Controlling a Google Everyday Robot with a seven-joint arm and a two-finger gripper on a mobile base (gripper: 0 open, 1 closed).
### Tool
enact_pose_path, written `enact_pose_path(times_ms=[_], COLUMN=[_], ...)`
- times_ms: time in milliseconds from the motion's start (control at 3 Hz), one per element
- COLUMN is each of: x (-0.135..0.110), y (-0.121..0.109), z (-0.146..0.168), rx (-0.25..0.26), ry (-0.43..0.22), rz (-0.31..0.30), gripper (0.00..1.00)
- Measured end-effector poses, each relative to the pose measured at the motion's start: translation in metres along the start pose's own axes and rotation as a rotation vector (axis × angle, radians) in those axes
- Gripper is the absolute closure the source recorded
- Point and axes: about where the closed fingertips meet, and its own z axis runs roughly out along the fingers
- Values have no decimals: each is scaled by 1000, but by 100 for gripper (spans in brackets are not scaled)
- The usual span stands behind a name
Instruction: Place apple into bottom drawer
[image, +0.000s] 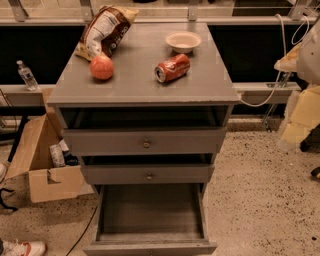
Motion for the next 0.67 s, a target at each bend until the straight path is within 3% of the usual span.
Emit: enact_pose_path(times_ms=[333, 667], x=[0, -11], y=[0, -6], z=[0, 8], rx=[0, 10], ry=[0, -49], rz=[0, 24], gripper=[0, 0])
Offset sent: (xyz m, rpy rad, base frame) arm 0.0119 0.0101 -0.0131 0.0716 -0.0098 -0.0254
